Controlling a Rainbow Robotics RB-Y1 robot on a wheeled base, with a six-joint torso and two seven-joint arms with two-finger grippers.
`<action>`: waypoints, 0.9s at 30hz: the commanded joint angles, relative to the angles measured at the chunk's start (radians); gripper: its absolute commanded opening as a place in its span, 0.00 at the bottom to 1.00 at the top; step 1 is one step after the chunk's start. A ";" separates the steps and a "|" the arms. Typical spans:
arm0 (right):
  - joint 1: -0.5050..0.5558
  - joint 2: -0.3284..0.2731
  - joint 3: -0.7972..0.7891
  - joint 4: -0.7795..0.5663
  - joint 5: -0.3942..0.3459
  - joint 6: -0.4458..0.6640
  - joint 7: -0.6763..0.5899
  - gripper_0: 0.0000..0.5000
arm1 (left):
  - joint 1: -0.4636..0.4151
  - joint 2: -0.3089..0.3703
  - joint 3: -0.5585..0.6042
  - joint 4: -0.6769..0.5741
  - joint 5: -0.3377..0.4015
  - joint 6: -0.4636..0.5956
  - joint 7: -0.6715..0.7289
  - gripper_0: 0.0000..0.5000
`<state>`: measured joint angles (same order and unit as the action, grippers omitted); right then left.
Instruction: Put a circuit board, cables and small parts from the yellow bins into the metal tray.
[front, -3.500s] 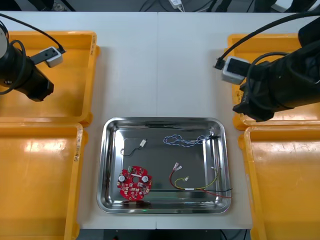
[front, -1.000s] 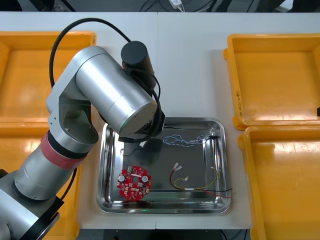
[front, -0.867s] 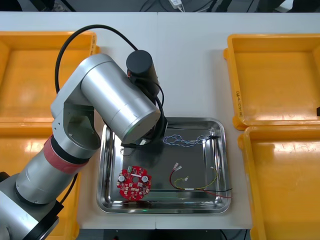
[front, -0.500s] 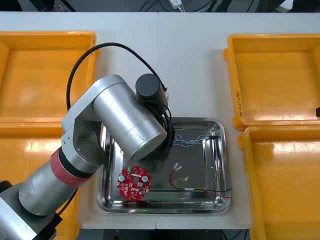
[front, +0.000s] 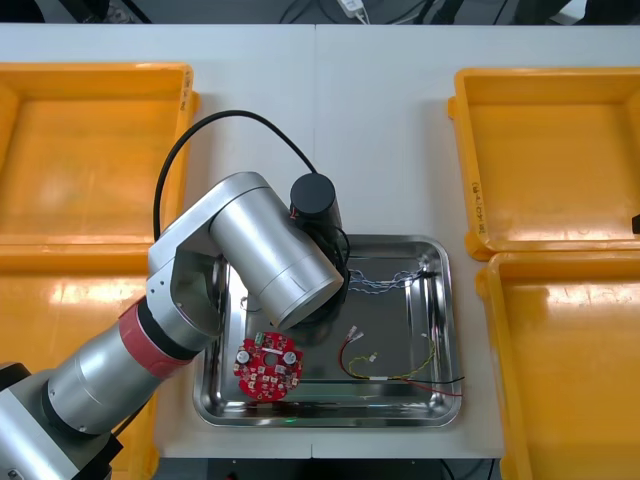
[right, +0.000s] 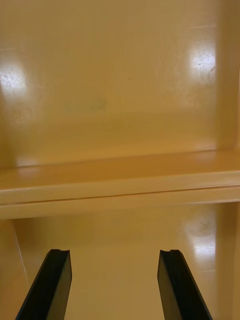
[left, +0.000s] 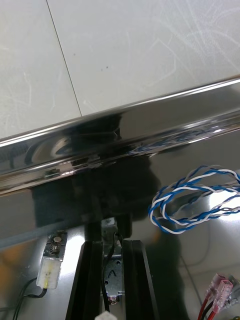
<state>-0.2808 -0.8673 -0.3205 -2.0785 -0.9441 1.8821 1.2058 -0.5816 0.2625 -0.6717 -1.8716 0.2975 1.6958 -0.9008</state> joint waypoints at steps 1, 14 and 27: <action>0.009 -0.047 -0.028 -0.002 -0.002 0.000 0.024 1.00 | 0.022 0.020 -0.026 -0.009 -0.012 -0.022 0.082 0.00; 0.009 -0.047 -0.028 0.000 -0.004 0.008 0.021 1.00 | 0.022 0.021 -0.029 -0.011 -0.014 -0.044 0.103 1.00; 0.009 -0.047 -0.028 0.000 -0.004 0.008 0.021 1.00 | 0.022 0.023 -0.029 -0.014 -0.014 -0.044 0.108 1.00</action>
<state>-0.2808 -0.8673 -0.3205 -2.0768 -0.9443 1.8846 1.2058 -0.5652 0.2638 -0.6798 -1.8715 0.2953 1.6643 -0.8768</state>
